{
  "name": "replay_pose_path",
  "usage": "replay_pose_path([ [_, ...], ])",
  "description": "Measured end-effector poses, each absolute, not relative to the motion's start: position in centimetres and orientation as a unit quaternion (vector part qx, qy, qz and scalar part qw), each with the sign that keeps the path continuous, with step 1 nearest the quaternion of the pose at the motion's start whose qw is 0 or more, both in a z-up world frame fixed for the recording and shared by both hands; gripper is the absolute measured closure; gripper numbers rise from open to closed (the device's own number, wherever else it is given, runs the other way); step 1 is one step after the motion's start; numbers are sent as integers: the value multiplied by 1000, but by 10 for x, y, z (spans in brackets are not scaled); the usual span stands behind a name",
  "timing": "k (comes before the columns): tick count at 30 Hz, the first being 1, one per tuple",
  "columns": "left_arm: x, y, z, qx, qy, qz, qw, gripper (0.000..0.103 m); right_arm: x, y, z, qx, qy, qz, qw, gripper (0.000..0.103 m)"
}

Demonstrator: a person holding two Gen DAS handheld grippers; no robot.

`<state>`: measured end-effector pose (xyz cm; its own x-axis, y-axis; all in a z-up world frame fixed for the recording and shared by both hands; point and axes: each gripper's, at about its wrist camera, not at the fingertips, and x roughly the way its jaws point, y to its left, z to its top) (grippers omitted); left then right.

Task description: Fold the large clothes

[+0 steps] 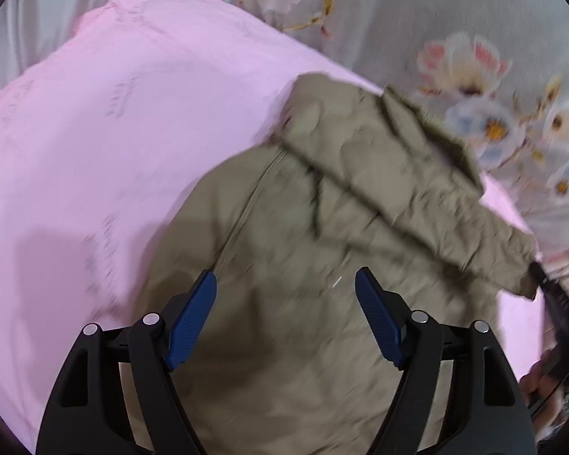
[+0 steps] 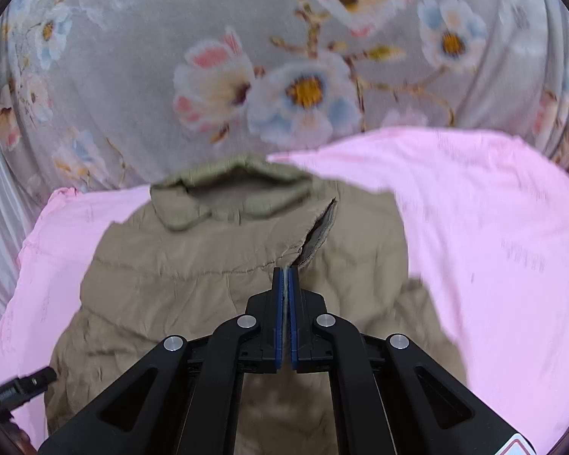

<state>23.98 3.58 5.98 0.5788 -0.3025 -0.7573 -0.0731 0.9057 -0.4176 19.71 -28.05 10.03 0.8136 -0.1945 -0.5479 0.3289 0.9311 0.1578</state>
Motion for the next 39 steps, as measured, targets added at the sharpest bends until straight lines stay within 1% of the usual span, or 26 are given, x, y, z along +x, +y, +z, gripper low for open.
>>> replay_pose_path([
  [4, 297, 40, 72, -254, 438, -80, 859, 29, 218, -280, 127, 76, 248, -144, 955, 101],
  [7, 339, 40, 59, -291, 456, -89, 837, 29, 228, -283, 133, 55, 237, -152, 958, 102],
  [10, 372, 39, 33, -327, 483, -75, 809, 30, 235, -299, 129, 63, 231, -168, 956, 102],
  [14, 394, 37, 5, -346, 498, -62, 793, 30, 242, -332, 110, 119, 245, -176, 946, 102],
  [15, 396, 38, 3, -347, 497, -59, 793, 32, 245, -341, 100, 136, 255, -174, 941, 102],
  [16, 399, 38, 2, -346, 492, -53, 797, 44, 247, -346, 91, 145, 266, -174, 937, 102],
  [17, 400, 40, 2, -345, 486, -49, 802, 50, 249, -352, 79, 151, 279, -176, 932, 102],
  [19, 401, 43, 3, -342, 474, -48, 810, 72, 251, -357, 59, 159, 299, -174, 925, 102],
  [20, 402, 42, 3, -334, 473, -44, 814, 76, 251, -359, 49, 166, 310, -171, 920, 102],
  [22, 404, 36, 4, -295, 472, -32, 830, 89, 251, -361, 31, 172, 328, -175, 912, 103],
  [24, 402, 33, 4, -252, 467, -5, 848, 90, 251, -366, 11, 182, 348, -187, 900, 103],
  [26, 401, 31, -2, -230, 467, 2, 854, 91, 248, -372, 1, 209, 354, -177, 894, 103],
  [31, 397, 22, -4, -162, 452, 20, 877, 91, 251, -366, 3, 190, 359, -189, 894, 103],
  [32, 395, 19, -2, -148, 449, 23, 881, 91, 246, -365, 7, 190, 351, -199, 895, 100],
  [33, 394, 17, -1, -138, 446, 25, 884, 90, 236, -365, 14, 205, 335, -197, 898, 90],
  [34, 393, 17, -1, -132, 444, 25, 886, 90, 230, -366, 16, 221, 326, -187, 900, 84],
  [35, 393, 17, -1, -131, 443, 25, 887, 90, 221, -366, 21, 244, 313, -170, 902, 80],
  [37, 392, 20, -2, -138, 440, 23, 887, 89, 208, -365, 27, 269, 298, -140, 905, 65],
  [38, 392, 21, -3, -141, 439, 22, 887, 89, 205, -362, 28, 276, 296, -125, 906, 60],
  [39, 391, 21, -4, -141, 437, 22, 888, 89, 206, -359, 28, 279, 301, -113, 905, 52],
])
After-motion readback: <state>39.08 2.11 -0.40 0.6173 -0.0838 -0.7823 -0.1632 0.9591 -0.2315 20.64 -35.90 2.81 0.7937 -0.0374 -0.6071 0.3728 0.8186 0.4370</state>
